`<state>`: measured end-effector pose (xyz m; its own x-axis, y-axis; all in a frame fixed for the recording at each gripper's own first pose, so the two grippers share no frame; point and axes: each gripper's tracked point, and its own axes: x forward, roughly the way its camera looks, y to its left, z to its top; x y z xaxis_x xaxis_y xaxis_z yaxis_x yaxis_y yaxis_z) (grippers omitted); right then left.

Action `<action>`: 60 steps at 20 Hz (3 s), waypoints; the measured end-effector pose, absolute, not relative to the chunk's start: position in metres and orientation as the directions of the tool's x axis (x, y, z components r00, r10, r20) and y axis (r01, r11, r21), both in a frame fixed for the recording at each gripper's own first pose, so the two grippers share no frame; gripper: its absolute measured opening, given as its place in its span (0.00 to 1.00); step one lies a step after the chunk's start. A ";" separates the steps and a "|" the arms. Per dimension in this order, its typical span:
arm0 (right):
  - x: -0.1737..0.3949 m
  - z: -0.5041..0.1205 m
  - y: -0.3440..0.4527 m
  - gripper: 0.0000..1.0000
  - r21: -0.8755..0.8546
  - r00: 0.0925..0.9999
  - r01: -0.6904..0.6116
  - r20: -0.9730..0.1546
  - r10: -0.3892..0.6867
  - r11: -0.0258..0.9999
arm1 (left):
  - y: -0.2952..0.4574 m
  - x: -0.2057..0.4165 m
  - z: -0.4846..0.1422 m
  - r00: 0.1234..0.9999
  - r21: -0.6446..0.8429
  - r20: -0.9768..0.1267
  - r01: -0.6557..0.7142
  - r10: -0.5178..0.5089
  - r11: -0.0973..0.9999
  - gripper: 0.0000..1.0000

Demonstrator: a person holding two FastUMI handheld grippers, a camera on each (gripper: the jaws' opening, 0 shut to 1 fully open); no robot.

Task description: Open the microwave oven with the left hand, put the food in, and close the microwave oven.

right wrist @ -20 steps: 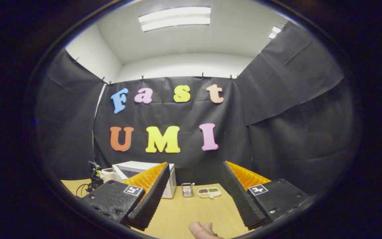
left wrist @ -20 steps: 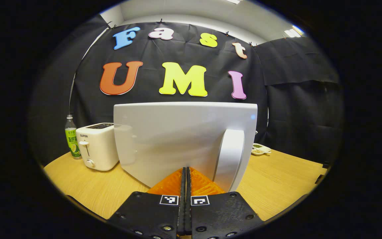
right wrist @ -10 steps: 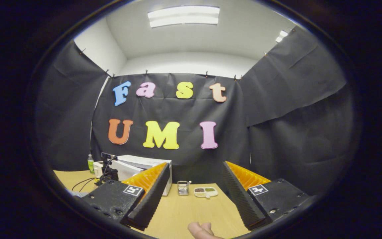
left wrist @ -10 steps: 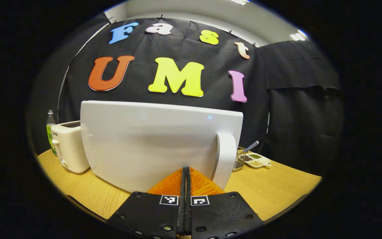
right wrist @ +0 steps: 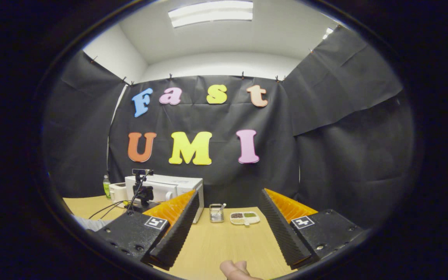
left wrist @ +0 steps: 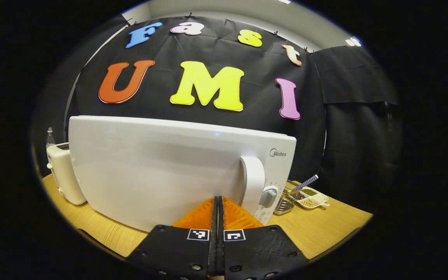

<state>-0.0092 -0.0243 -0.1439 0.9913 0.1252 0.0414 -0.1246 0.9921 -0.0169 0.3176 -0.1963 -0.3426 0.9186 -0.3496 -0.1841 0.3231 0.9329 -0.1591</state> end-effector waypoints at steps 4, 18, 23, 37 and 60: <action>0.002 -0.159 -0.036 1.00 0.000 0.994 -0.111 0.024 0.111 0.994 | -0.197 0.327 -0.346 0.927 -0.102 -0.182 0.314 -0.328 0.944 0.03; 0.003 -0.183 -0.027 0.92 0.035 0.989 -0.104 -0.106 0.107 0.994 | -0.185 0.297 -0.345 0.886 -0.121 -0.307 0.326 -0.348 0.938 0.02; -0.007 -0.180 -0.017 1.00 0.063 0.983 -0.114 -0.136 0.121 0.992 | -0.161 0.238 -0.303 0.894 -0.118 -0.303 0.309 -0.331 0.944 0.25; -0.040 -0.142 0.015 0.92 0.070 0.989 -0.112 -0.089 0.118 0.991 | -0.077 0.098 -0.198 0.977 -0.133 -0.182 0.092 -0.116 0.987 0.93; -0.039 -0.097 0.040 1.00 -0.048 0.990 -0.126 -0.063 0.123 0.991 | 0.001 -0.047 -0.078 0.999 0.016 -0.031 -0.032 0.033 0.999 0.93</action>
<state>-0.0391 0.0397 -0.0972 0.9904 0.1231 -0.0628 -0.1263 0.9908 -0.0483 -0.0471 0.0006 -0.0779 0.9990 0.0328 -0.0309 -0.0323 0.9994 0.0158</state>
